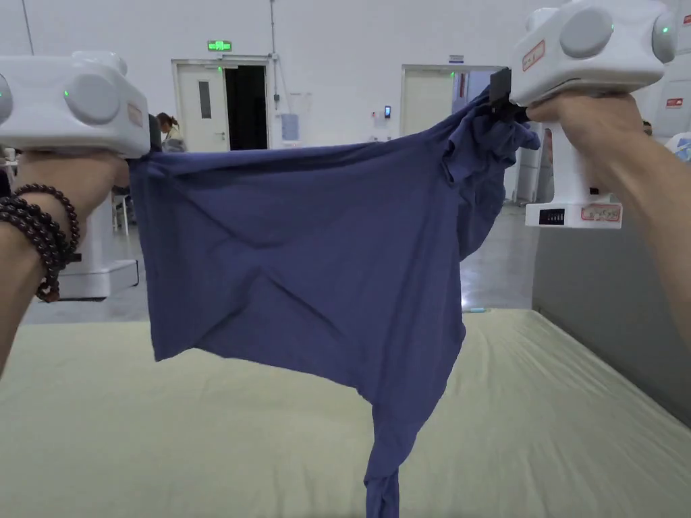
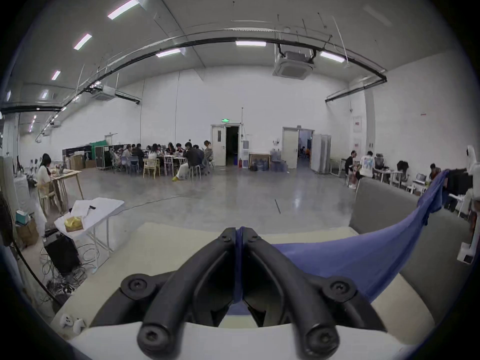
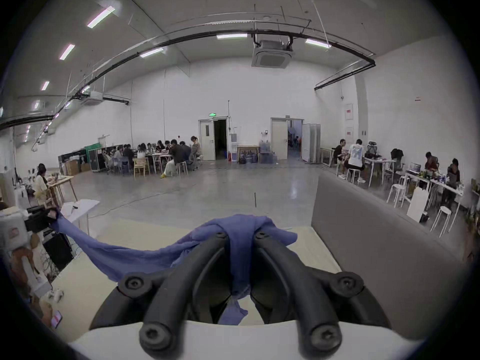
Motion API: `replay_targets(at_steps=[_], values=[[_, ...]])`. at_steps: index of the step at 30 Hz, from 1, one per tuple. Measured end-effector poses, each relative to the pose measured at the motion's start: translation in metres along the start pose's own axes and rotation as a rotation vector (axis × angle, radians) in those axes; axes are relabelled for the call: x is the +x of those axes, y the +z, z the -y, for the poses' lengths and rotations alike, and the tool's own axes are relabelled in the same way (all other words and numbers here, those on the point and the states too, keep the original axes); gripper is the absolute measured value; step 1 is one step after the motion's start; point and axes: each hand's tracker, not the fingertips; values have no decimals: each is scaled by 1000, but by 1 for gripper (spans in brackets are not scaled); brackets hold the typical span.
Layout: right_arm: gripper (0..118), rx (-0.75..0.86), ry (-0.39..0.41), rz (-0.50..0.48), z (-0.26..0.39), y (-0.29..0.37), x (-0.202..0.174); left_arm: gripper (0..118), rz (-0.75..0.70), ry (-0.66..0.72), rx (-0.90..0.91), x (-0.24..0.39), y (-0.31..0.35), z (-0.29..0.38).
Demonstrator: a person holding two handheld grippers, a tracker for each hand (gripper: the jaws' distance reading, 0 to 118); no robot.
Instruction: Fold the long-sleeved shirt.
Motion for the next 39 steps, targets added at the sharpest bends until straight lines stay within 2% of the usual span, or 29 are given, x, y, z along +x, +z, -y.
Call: replay_targets(at_steps=[7,12,15,20,26,32,37,39], values=[[13,-156,-23,-16,125,-58,11,1,7,-7,-158,8,-46,121],[13,-226,-72,-30,180,-61,22,1,28,0,-209,11,-39,169],[13,-243,-71,-42,203,-34,26,1,37,-39,-228,10,-15,189],[13,-224,-48,-58,256,47,31,1,111,51,-220,-5,52,239],[13,-323,7,-69,366,151,27,1,85,96,-263,-13,155,343],[13,-581,14,-53,503,212,27,1,96,60,-469,-4,226,462],[13,-848,69,-28,586,222,27,1,87,32,-599,-8,232,527],[13,-898,78,-11,601,221,30,1,79,-2,-632,-7,234,539]])
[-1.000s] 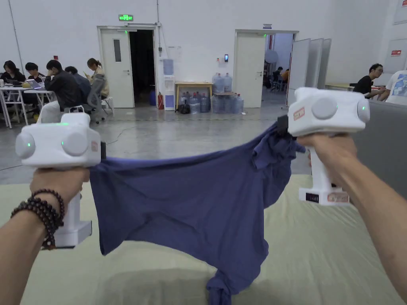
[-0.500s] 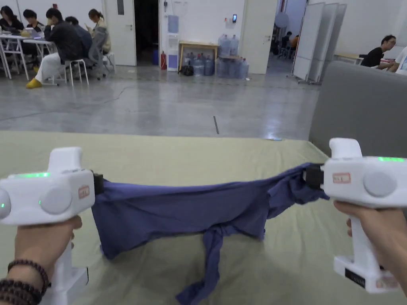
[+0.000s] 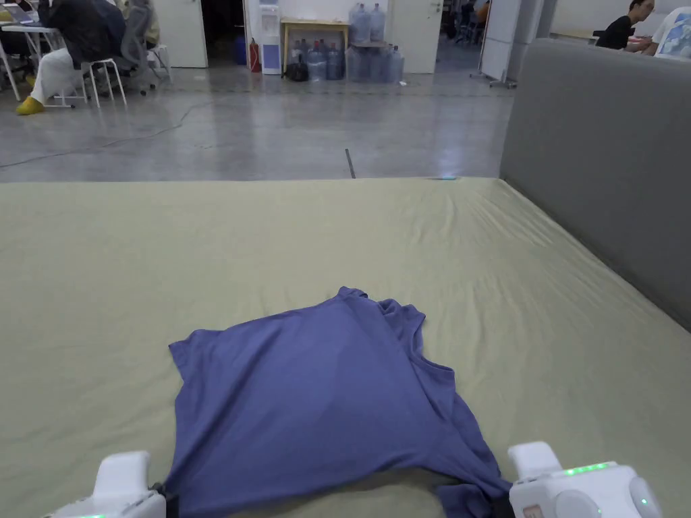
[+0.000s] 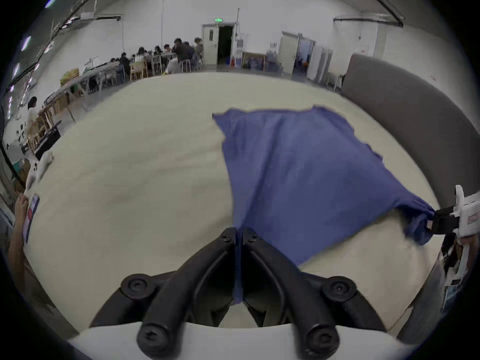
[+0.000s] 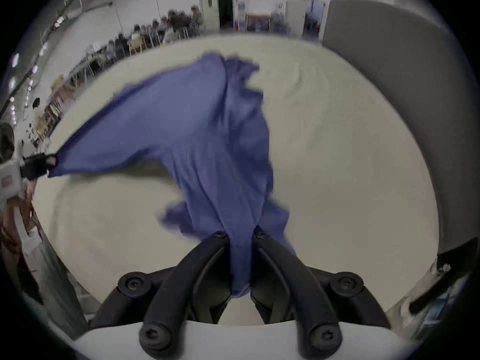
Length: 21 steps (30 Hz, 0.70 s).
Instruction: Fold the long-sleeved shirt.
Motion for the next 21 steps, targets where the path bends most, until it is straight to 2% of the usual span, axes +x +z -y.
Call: replay_targets(at_steps=[4,5,6,7,8,9,10,13,14,15,16,17,18,20,21], values=[[13,31,-45,-24,-6,9,7,1,29,42,18,-9,-8,2],[29,36,-42,-22,-8,14,8,8,30,73,32,-11,-7,0],[86,45,-44,-22,-11,21,9,57,31,96,47,-14,-6,-4],[118,79,-40,-9,-13,28,10,110,20,94,54,-11,0,-5],[118,100,-45,-11,-16,35,10,118,17,97,50,-13,1,-9],[118,227,-54,-26,-23,57,15,118,89,78,74,-15,11,-4],[118,231,-85,-53,-23,62,16,118,77,99,94,-23,15,-12],[117,283,-157,-60,-42,89,17,118,73,117,82,13,68,-33],[115,319,-164,-78,-46,99,15,116,89,120,99,16,77,-37],[104,353,-164,-96,-49,103,14,88,87,120,108,-11,49,-48],[82,348,-159,-94,-53,103,12,32,77,113,100,-15,41,-55],[37,345,-158,-95,-56,99,9,0,43,136,147,-17,39,-60],[2,346,-156,-76,-61,92,6,0,80,109,110,-20,34,-60],[2,298,-122,-65,-65,82,0,0,104,108,98,-5,50,-66],[2,310,-131,-67,-66,77,-2,0,98,107,99,-4,49,-70]])
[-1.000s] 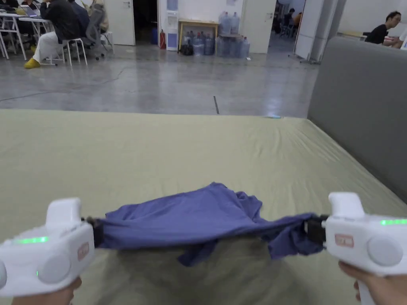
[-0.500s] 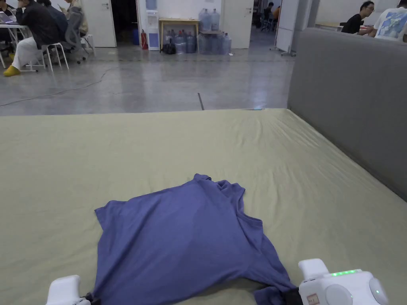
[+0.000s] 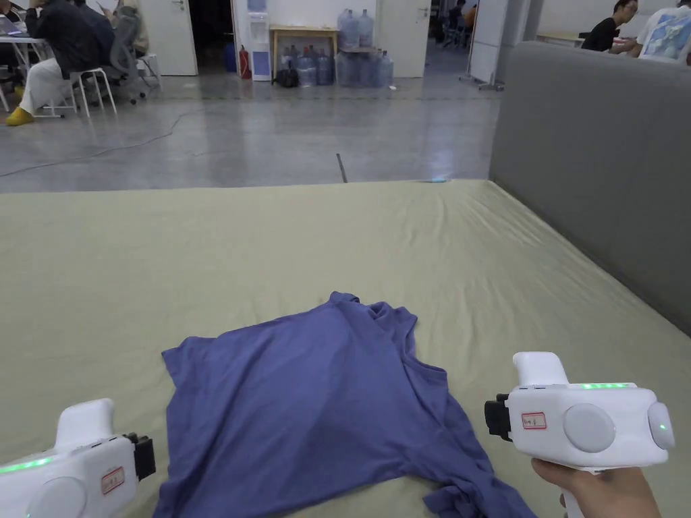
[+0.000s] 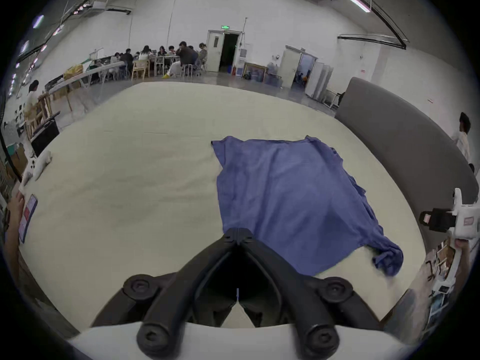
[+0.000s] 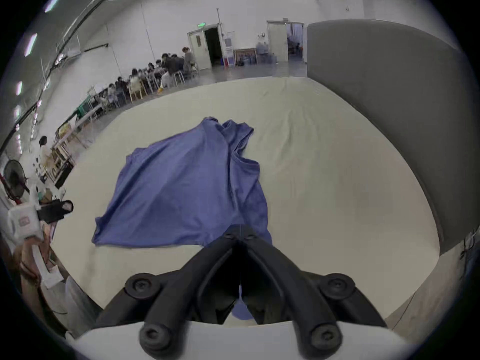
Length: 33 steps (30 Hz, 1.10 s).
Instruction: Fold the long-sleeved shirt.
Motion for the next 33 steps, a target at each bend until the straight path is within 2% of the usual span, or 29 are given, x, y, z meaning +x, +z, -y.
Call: replay_targets(at_steps=[2,8,11,12,13,15,16,18,19,20,21,24,26,29,30,31,32,33], values=[[2,-2,-34,-19,-8,-5,1,0,-1,-8,-7,-2,-10,-13],[2,22,-222,-80,-24,-29,8,0,-12,4,-25,-11,-71,-87],[2,12,-206,-28,-37,-39,-4,0,-80,-21,-82,-14,-128,-123],[2,-17,-169,-41,-40,-44,-5,0,-78,-18,-110,-17,-151,-133],[2,3,-140,-96,-42,-50,-7,0,-84,-8,-132,-19,-174,-141],[2,-41,-138,-60,-48,-60,-12,0,-108,0,-157,-28,-216,-154],[2,-45,-131,-47,-50,-66,-14,5,-143,16,-165,-32,-234,-158],[2,-65,-81,-13,-54,-76,-19,34,-155,84,-180,-42,-264,-164],[2,-73,-74,-15,-55,-81,-20,34,-152,105,-226,-46,-279,-166],[2,-75,-84,-20,-56,-85,-20,66,-153,113,-265,-47,-289,-167],[2,-85,-89,-28,-55,-90,-18,105,-142,108,-237,-47,-296,-169],[2,-111,-90,-33,-52,-101,-19,101,-164,84,-243,-41,-317,-169],[2,-125,-75,-26,-49,-106,-18,101,-199,57,-330,-40,-335,-165],[2,-164,-55,10,-44,-114,-18,93,-265,-95,-285,-21,-331,-160],[2,-173,-49,13,-42,-117,-17,76,-264,-134,-260,-14,-323,-160],[2,-182,-48,19,-41,-120,-17,44,-298,-186,-235,-8,-317,-160],[2,-193,-48,22,-41,-123,-17,1,-316,-217,-216,-7,-311,-159],[2,-198,-50,22,-43,-127,-15,1,-269,-184,-212,-11,-307,-160]])
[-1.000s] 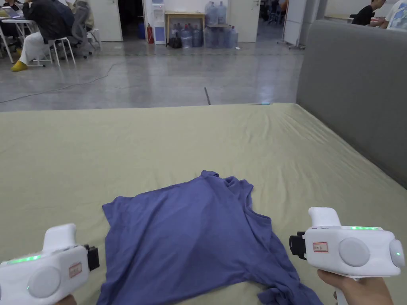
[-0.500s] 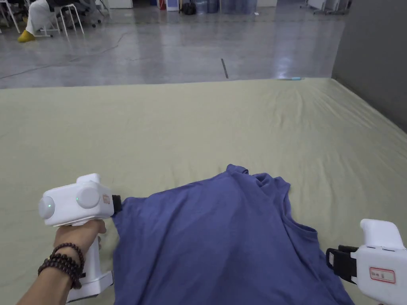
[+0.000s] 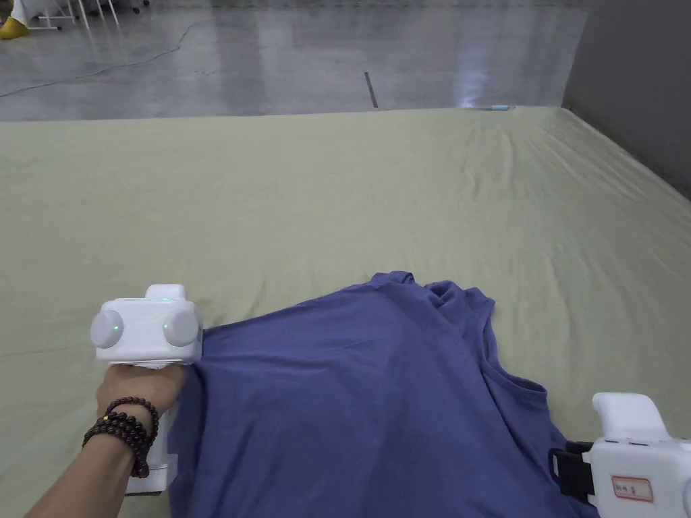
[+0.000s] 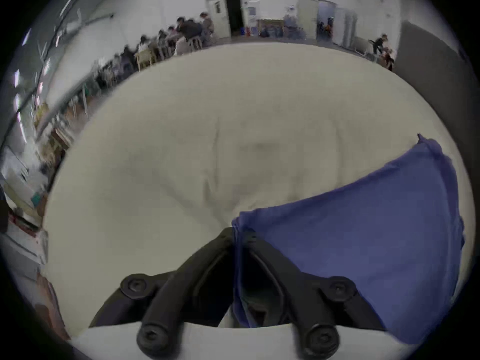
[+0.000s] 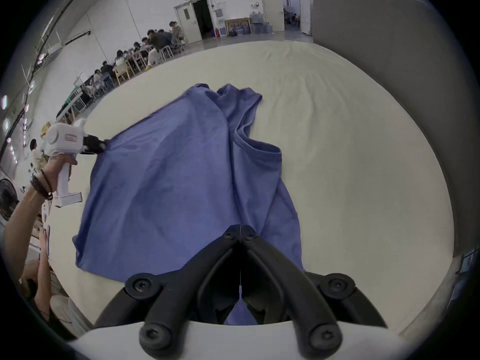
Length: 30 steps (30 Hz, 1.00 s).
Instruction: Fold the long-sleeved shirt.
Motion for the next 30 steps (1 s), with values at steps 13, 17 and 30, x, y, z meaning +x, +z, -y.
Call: replay_targets(at_steps=[13,17,30], values=[[104,7,63,30,-233,-95,22,1,125,52,105,-22,50,-19],[101,-86,6,47,-270,-162,28,1,136,63,94,-19,39,-21],[24,-199,193,190,-264,-222,-5,1,138,72,67,-17,21,-17]])
